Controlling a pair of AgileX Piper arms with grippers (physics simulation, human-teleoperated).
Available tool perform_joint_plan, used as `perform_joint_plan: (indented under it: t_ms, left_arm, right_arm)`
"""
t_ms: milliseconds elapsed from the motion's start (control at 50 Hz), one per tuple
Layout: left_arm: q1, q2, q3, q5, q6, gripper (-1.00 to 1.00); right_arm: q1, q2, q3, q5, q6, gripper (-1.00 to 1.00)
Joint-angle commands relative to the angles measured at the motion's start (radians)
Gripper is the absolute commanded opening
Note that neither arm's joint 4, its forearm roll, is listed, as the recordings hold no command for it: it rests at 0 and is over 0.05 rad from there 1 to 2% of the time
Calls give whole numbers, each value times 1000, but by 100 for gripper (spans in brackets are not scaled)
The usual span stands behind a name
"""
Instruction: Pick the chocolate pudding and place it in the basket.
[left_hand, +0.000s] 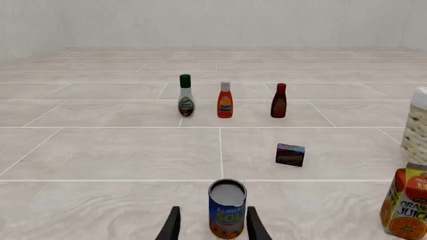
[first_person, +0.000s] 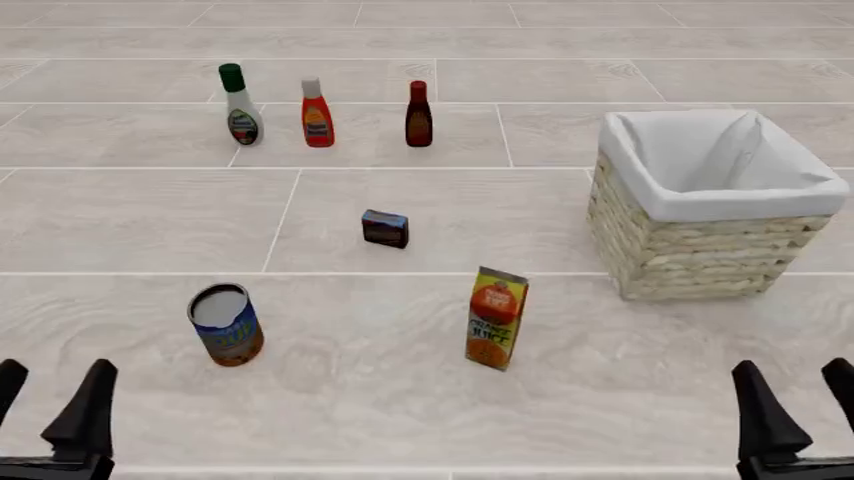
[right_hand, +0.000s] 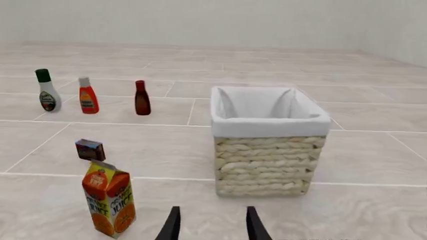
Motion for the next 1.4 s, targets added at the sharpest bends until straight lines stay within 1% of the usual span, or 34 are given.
perform_joint_plan:
  t_ms: [20, 40, 200, 340, 360, 460, 480, 660, 720, 860, 920, 1000, 1020, 1060, 1100, 1180, 1200, 1260, 1400]
  left_arm:
    - [0, 0, 0, 0, 0, 100]
    - [0, 0, 0, 0, 0, 100]
    - [0, 0, 0, 0, 0, 100]
    - [0, 0, 0, 0, 0, 100]
    - [0, 0, 0, 0, 0, 100]
    - [0, 0, 0, 0, 0, 100]
    - [0, 0, 0, 0, 0, 100]
    - [0, 0, 0, 0, 0, 100]
    - [0, 0, 0, 0, 0, 100]
    - [0, 0, 0, 0, 0, 100]
    - [0, 0, 0, 0, 0, 100]
    - [0, 0, 0, 0, 0, 100]
    - [0, 0, 0, 0, 0, 100]
    - [0, 0, 0, 0, 0, 100]
    - [0, 0, 0, 0, 0, 100]
    - [0, 0, 0, 0, 0, 100]
    - [0, 0, 0, 0, 0, 100]
    - [0, 0, 0, 0, 0, 100]
    - [0, 0, 0, 0, 0, 100]
  right_arm:
    - [-22, 0, -4, 6, 19, 100]
    - [-20, 0, -7, 15, 22, 100]
    - [-14, -1, -3, 15, -8, 100]
    - [-3, -1, -4, 30, -22, 100]
    - [14, -2, -6, 31, -30, 100]
    - [27, -2, -12, 32, -48, 100]
    - [28, -2, -11, 25, -65, 100]
    - [35, 25, -48, 35, -74, 100]
    - [41, 94, -76, -1, -76, 100]
    - [52, 171, -101, -63, -83, 100]
    - [63, 209, -109, -95, -76, 100]
    - [83, 235, -123, -125, -68, 100]
    - [92, 209, -125, -123, -74, 100]
    - [106, 231, -136, -131, -75, 100]
    - [109, 267, -150, -146, -58, 100]
    - [104, 340, -176, -192, -64, 100]
    - [107, 376, -192, -200, -52, 100]
    - [109, 417, -220, -211, -54, 100]
    - [146, 465, -274, -228, -75, 100]
